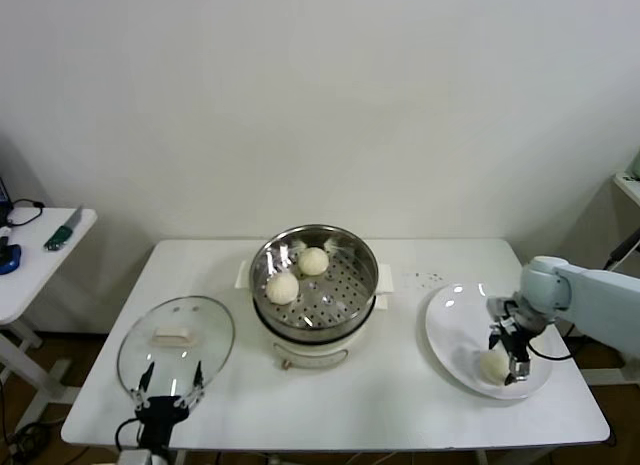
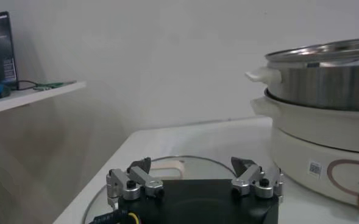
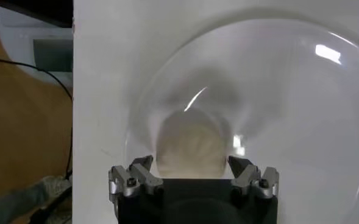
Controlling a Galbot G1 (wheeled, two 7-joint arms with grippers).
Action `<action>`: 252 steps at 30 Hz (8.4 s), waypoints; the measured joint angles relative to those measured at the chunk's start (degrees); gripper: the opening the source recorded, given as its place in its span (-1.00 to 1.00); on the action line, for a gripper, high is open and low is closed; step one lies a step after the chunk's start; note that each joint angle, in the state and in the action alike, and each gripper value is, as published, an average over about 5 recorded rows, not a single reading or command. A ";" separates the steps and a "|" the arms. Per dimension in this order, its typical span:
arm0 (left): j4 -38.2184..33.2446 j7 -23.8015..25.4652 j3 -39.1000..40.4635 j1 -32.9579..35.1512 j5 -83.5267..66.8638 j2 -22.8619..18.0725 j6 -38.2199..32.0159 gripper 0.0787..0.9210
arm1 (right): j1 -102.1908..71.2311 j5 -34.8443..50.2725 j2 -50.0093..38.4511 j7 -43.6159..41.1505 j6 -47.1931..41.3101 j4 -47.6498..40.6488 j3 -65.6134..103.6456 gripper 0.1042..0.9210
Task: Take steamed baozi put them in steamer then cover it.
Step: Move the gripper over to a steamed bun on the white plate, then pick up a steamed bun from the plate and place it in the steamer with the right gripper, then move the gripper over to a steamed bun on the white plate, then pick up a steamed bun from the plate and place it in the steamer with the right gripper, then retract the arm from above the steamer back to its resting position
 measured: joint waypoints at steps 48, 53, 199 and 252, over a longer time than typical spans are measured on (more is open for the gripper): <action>-1.58 0.11 0.28 0.37 -0.03 0.08 0.30 0.77 | 29.80 -8.63 31.75 -7.97 35.72 2.14 -2.77 0.45; -1.78 0.13 0.27 0.64 -0.46 0.56 0.52 0.77 | 26.70 -13.14 36.93 -8.22 39.44 1.43 -1.02 0.46; -3.10 0.20 3.41 -2.24 -0.80 -0.74 4.25 0.77 | 19.75 19.38 14.95 0.20 2.45 -14.39 -0.83 0.41; -2.64 0.34 6.17 -3.34 -3.10 3.50 4.82 0.77 | 27.15 50.68 45.70 12.76 -8.33 -10.80 -25.96 0.76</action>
